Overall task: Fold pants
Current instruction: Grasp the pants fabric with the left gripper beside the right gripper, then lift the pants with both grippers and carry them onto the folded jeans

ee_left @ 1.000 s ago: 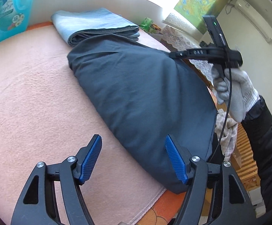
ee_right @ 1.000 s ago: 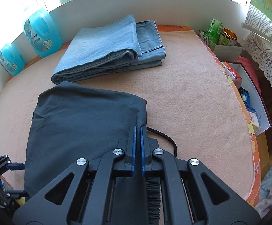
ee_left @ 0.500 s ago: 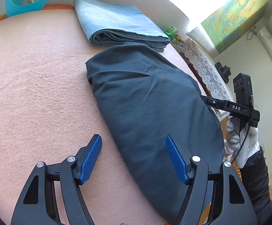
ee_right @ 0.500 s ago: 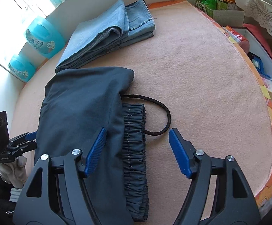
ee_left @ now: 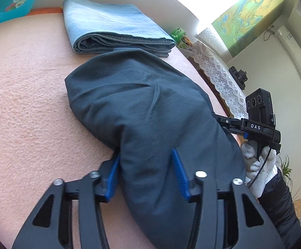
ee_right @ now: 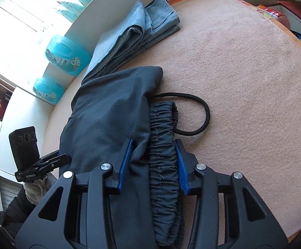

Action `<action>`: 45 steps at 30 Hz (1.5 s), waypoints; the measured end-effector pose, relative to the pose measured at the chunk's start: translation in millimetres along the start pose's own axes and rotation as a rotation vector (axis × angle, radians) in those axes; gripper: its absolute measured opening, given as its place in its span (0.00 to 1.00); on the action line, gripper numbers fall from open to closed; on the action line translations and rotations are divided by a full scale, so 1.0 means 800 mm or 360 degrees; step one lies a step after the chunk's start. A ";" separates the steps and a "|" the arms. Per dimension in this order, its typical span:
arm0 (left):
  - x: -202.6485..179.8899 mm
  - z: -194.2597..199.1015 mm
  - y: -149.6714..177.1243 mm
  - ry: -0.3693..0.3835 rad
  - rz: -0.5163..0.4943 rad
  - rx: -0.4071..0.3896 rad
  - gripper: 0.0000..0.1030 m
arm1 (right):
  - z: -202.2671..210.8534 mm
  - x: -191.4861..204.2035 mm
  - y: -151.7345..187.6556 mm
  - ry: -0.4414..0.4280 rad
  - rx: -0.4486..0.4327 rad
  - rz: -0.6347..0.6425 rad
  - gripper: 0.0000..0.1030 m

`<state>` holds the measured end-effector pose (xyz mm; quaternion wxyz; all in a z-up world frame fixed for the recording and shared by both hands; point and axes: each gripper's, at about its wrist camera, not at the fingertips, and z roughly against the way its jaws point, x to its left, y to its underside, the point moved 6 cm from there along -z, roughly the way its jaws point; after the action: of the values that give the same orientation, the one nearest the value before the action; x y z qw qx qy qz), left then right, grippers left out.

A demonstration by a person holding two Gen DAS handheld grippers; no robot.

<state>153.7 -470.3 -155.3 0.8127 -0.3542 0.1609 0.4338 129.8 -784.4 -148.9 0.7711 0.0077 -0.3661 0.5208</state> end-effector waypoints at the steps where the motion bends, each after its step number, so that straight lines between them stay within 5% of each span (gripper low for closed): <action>1: 0.002 -0.003 0.000 0.0026 0.0037 0.0010 0.24 | 0.004 0.003 0.000 0.0008 -0.0025 0.0001 0.29; 7: 0.001 -0.003 -0.002 0.0046 0.0056 -0.0012 0.17 | 0.018 0.021 0.001 0.0029 -0.0031 0.0121 0.20; 13: -0.003 -0.006 -0.002 0.0011 -0.0006 -0.0023 0.16 | -0.001 0.001 0.005 0.0000 0.0026 0.0066 0.43; 20: -0.011 -0.003 -0.008 -0.0001 -0.0047 -0.0053 0.12 | 0.019 0.024 0.009 0.0022 -0.0118 0.0094 0.18; 24: -0.022 0.008 -0.013 0.0003 -0.0095 -0.0090 0.11 | 0.031 0.057 0.015 0.0157 -0.0169 0.0238 0.16; 35: -0.056 0.040 -0.031 0.0044 -0.0205 -0.0207 0.07 | 0.075 0.137 0.011 0.0199 -0.0329 0.0419 0.15; 45: -0.067 0.093 -0.097 0.0065 -0.0261 -0.0397 0.07 | 0.104 0.210 -0.046 0.0220 -0.0490 0.0570 0.15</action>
<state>183.4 -477.7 -39.0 0.7917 -0.4729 0.0928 0.3755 144.9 -699.9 21.4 0.6818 -0.2105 -0.3830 0.5867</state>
